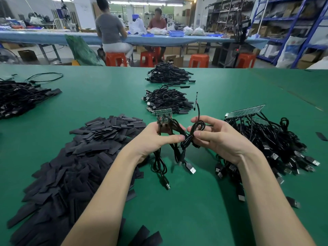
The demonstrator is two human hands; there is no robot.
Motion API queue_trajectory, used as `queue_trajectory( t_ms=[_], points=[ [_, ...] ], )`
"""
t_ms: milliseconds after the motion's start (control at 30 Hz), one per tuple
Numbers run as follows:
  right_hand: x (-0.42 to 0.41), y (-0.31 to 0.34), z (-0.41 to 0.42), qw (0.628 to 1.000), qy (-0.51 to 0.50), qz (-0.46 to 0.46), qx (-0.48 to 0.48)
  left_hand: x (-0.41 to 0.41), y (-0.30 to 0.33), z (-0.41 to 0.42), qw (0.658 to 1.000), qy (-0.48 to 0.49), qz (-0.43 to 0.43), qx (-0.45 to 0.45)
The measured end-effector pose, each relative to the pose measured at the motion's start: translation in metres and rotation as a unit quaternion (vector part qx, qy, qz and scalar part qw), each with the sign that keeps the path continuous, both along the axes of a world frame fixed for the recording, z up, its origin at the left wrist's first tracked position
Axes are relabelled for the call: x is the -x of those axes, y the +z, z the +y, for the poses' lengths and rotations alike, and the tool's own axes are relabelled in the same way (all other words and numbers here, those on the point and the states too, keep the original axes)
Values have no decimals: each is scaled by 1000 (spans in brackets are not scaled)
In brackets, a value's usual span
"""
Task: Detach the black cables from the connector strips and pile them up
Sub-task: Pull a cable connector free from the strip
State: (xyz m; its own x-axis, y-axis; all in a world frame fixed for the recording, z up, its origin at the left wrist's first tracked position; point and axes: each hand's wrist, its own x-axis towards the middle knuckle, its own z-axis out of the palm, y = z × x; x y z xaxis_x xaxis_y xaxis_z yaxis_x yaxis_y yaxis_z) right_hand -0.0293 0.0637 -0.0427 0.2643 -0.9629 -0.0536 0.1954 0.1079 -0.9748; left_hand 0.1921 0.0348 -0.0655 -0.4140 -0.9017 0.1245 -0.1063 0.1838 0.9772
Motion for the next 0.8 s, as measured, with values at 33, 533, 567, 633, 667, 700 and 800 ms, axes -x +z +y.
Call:
queue_trajectory(
  t_ms=[33,533,567,633,667,700,800],
  points=[
    [-1,0,0,1000,0,-4,-1,2,0,0,1000,-2,7,0],
    [-7,7,-1,989,35,135,-45,17,-1,4,999,12,-33,17],
    [-7,7,-1,989,38,133,-50,16,-1,5,999,4,-36,14],
    [-6,6,-2,988,48,135,-52,15,1,6,999,-12,-33,-9],
    [-5,5,-3,988,56,135,-49,13,1,6,999,-19,-28,-24],
    [-4,5,-2,988,63,134,-44,13,1,6,999,-27,-25,-35],
    [-4,3,0,988,63,139,-3,13,-1,7,996,-43,1,-72]
  ],
)
